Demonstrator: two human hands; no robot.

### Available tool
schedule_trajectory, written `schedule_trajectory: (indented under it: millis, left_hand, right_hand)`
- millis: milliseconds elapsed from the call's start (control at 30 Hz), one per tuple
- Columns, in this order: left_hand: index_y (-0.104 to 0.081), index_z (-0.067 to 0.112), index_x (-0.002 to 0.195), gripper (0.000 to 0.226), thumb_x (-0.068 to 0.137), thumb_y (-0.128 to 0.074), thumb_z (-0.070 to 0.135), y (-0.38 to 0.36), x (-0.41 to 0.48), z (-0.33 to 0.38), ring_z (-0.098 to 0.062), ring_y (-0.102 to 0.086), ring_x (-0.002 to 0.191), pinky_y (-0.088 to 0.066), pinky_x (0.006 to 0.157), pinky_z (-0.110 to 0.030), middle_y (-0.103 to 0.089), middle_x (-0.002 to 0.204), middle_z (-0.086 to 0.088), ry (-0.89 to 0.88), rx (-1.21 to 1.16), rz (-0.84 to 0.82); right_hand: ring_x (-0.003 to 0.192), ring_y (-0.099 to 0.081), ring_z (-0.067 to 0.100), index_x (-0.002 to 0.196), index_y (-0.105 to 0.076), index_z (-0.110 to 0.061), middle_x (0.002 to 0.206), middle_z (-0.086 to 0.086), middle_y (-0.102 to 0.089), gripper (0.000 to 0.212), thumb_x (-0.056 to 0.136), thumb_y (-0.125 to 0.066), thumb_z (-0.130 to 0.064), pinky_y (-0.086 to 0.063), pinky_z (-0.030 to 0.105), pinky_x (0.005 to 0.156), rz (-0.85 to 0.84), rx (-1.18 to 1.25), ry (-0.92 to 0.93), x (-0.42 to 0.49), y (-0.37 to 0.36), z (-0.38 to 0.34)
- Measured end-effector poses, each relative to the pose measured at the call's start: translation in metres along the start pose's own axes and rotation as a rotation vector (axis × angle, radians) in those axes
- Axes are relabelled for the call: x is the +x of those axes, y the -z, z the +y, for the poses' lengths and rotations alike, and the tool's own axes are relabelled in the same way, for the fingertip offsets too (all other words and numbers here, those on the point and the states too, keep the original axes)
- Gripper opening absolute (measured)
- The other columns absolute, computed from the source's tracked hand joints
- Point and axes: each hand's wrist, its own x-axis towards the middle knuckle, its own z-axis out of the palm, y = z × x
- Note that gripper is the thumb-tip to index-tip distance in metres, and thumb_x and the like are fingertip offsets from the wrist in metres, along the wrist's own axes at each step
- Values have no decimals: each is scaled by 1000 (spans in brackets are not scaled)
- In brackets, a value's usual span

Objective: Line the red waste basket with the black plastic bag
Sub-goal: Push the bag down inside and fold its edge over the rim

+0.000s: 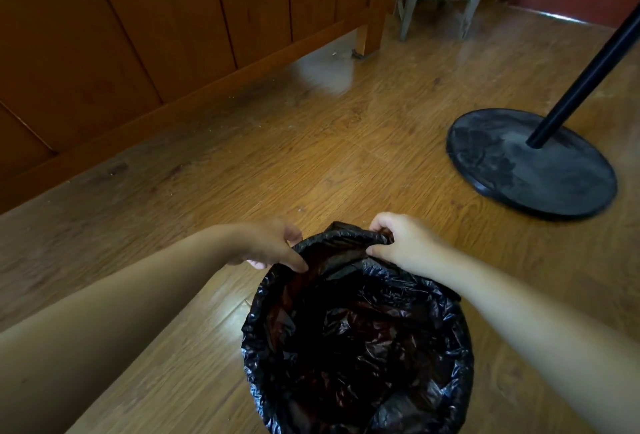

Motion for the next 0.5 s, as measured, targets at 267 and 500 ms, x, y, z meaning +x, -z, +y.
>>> schedule_trajectory:
  millis: [267, 500]
  left_hand:
    - [-53, 32, 96, 30, 73, -71, 37, -10, 1, 25, -6, -52, 79, -39, 63, -15, -51, 85, 15, -391, 76, 427]
    - [-52, 26, 81, 14, 79, -65, 21, -22, 8, 31, -13, -53, 73, -41, 59, -22, -54, 73, 11, -369, 140, 371]
  right_hand:
    - [67, -45, 0, 84, -48, -30, 77, -18, -46, 18, 80, -65, -30, -31, 22, 49, -8, -41, 90, 0, -6, -18]
    - [77, -46, 2, 85, -52, -30, 83, -17, -46, 21, 76, -69, -26, -34, 18, 60, 18, 40, 150, -2, -3, -17]
